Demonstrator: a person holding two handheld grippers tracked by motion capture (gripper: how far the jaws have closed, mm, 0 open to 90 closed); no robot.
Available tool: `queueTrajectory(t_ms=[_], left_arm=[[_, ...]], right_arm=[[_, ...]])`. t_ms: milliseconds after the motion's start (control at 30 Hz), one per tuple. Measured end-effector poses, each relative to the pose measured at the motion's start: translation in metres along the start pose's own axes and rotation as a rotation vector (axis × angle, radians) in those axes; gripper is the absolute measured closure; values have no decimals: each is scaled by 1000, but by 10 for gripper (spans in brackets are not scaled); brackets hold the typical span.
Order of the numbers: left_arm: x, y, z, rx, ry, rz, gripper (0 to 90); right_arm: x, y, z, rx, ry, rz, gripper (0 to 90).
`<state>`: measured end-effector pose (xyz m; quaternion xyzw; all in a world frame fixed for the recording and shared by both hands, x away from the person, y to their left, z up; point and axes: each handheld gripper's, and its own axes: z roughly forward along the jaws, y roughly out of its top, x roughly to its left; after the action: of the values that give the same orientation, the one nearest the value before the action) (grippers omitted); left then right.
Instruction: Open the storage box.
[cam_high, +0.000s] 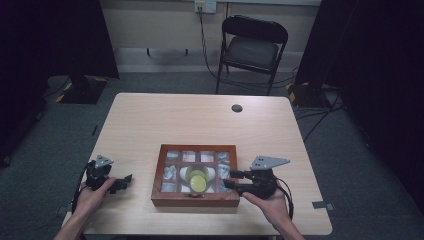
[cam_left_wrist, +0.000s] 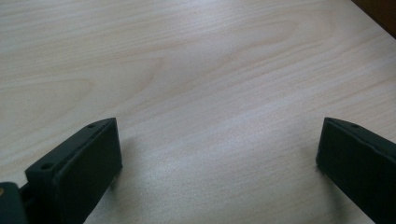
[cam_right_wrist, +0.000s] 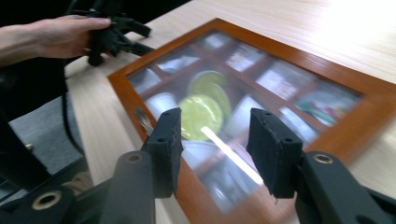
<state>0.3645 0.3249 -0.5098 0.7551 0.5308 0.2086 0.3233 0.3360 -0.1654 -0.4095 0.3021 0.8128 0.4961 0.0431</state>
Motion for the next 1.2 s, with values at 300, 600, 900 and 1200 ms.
queueTrajectory(t_ms=[300,600,900,1200], left_arm=[[0,0,0,0,0,0,0],[0,0,0,0,0,0,0],[0,0,0,0,0,-1,0],[0,0,0,0,0,0,0]], right_arm=[[14,19,23,23,87,-57,613],[25,25,46,36,140,-75,610],[32,19,64,108,190,-113,702],[38,13,78,134,194,-130,719]])
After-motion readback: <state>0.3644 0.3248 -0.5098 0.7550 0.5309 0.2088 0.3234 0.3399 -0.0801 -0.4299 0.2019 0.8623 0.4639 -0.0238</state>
